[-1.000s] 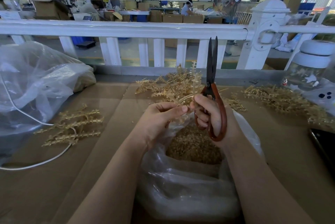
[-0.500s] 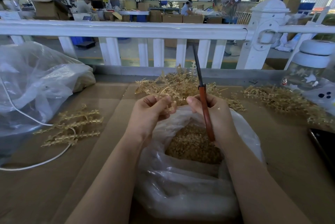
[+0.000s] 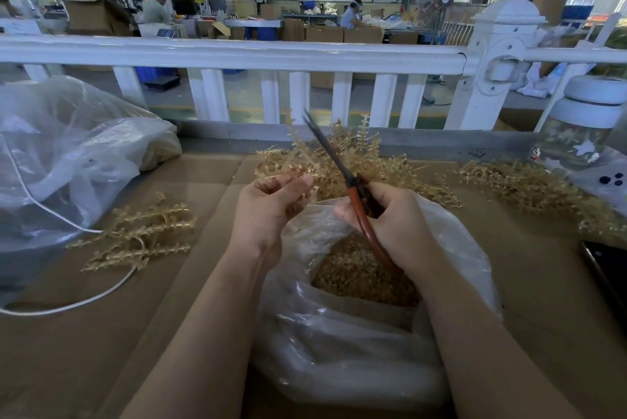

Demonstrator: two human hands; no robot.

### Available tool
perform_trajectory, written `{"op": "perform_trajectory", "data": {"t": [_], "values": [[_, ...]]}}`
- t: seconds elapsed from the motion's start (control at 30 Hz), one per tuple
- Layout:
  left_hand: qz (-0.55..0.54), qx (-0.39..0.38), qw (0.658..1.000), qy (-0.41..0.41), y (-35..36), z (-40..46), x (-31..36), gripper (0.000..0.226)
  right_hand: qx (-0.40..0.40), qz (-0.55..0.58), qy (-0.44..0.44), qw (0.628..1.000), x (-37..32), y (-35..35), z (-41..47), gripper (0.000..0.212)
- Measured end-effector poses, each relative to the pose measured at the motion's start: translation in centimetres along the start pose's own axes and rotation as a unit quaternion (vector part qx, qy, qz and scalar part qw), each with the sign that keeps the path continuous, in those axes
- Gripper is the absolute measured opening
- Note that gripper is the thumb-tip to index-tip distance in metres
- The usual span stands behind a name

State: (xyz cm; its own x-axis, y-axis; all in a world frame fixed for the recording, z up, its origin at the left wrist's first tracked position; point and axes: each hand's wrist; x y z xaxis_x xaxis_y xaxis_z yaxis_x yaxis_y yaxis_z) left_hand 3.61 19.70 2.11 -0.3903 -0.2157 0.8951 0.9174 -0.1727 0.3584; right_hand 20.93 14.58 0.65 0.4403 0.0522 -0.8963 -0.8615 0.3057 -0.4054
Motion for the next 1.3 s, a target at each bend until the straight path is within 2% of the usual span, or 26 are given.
{"op": "perform_trajectory", "data": {"t": [0.03, 0.17, 0.27, 0.4, 0.5, 0.6, 0.67, 0.83, 1.0, 1.1, 1.3], "values": [[-0.006, 0.006, 1.0, -0.001, -0.08, 0.02, 0.07, 0.01, -0.01, -0.018, -0.014, 1.0, 0.0, -0.02, -0.08, 0.027], [-0.034, 0.01, 0.999, 0.011, -0.55, 0.2, 0.25, 0.034, -0.025, -0.114, -0.036, 0.993, 0.05, 0.13, -0.29, 0.032], [-0.049, 0.014, 0.999, 0.004, -0.56, 0.24, 0.45, 0.04, 0.006, -0.185, -0.018, 0.982, 0.61, 0.07, -0.07, 0.039], [-0.049, 0.005, 0.999, 0.014, -0.54, 0.23, 0.4, 0.042, 0.035, -0.219, -0.02, 0.975, 0.68, -0.08, -0.13, 0.043], [-0.049, -0.002, 0.999, 0.018, -0.62, 0.3, 0.38, 0.034, 0.046, -0.235, -0.027, 0.971, 0.35, -0.13, -0.24, 0.04], [-0.051, -0.02, 0.998, 0.022, -0.52, 0.13, 0.65, 0.015, 0.057, -0.239, -0.031, 0.969, 0.2, -0.22, -0.3, 0.042], [-0.049, -0.025, 0.998, 0.017, -0.57, 0.1, 0.74, 0.027, 0.06, -0.237, -0.031, 0.969, 0.18, -0.29, -0.33, 0.043], [-0.052, -0.02, 0.998, 0.017, -0.7, 0.0, 0.92, 0.028, 0.057, -0.24, -0.029, 0.969, 0.09, -0.42, -0.34, 0.048], [-0.05, -0.002, 0.998, 0.03, -0.6, 0.1, 0.78, 0.015, 0.07, -0.264, -0.042, 0.961, -0.04, -0.49, -0.46, 0.047], [-0.048, 0.002, 0.998, 0.041, -0.63, 0.16, 0.72, 0.02, 0.063, -0.262, -0.043, 0.962, -0.03, -0.48, -0.46, 0.045], [-0.051, -0.011, 0.997, 0.054, -0.68, 0.1, 0.63, 0.015, 0.069, -0.262, -0.046, 0.962, 0.04, -0.44, -0.4, 0.047]]}}
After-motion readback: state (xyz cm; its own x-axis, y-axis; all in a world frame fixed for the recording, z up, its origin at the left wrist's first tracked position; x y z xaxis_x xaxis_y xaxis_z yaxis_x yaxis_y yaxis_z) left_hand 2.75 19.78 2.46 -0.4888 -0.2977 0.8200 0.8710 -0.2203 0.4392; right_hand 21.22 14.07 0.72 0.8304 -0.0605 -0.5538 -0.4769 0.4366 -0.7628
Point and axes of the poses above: each hand's wrist, its own z-axis towards the middle knuckle, its own y-axis out of the palm, x = y × z, and after that the axes turned 11 degrees about y, right-handed
